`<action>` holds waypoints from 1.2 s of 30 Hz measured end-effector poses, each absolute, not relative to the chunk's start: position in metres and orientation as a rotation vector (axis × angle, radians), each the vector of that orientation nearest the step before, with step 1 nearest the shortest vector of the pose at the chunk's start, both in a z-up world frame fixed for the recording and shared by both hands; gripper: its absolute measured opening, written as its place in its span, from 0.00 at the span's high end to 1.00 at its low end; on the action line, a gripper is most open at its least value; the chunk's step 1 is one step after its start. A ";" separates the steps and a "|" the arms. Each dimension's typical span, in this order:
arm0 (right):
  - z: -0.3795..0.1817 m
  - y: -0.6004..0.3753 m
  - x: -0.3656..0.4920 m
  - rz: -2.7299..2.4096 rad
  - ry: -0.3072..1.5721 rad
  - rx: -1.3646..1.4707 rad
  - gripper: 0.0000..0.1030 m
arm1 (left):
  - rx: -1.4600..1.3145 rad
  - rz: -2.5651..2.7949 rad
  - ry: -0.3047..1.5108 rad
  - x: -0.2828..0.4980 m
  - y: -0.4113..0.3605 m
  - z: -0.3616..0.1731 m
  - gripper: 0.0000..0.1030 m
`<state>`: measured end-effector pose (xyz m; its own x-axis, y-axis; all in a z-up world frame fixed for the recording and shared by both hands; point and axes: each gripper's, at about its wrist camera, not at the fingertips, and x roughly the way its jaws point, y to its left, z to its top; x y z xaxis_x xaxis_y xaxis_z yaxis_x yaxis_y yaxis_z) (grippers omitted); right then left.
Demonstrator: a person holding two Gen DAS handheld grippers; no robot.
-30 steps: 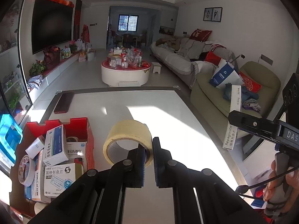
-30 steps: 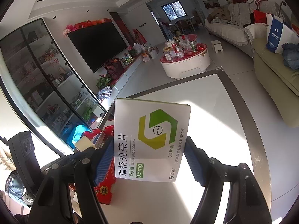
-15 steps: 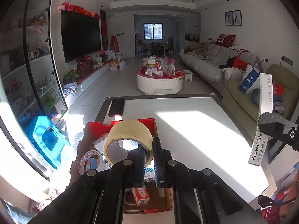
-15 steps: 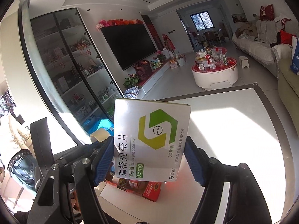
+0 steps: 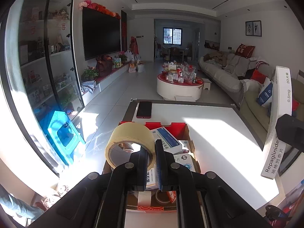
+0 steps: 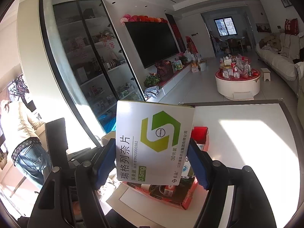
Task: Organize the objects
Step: 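Carry the masking tape and Repaglinide box with both tools over the tray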
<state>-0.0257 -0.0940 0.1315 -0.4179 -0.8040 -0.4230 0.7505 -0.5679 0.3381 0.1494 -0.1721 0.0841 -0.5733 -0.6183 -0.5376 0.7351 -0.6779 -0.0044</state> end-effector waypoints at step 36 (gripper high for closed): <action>0.044 -0.182 -0.104 -2.048 -0.056 0.955 0.29 | 0.800 -2.258 0.479 0.119 -0.271 0.036 0.91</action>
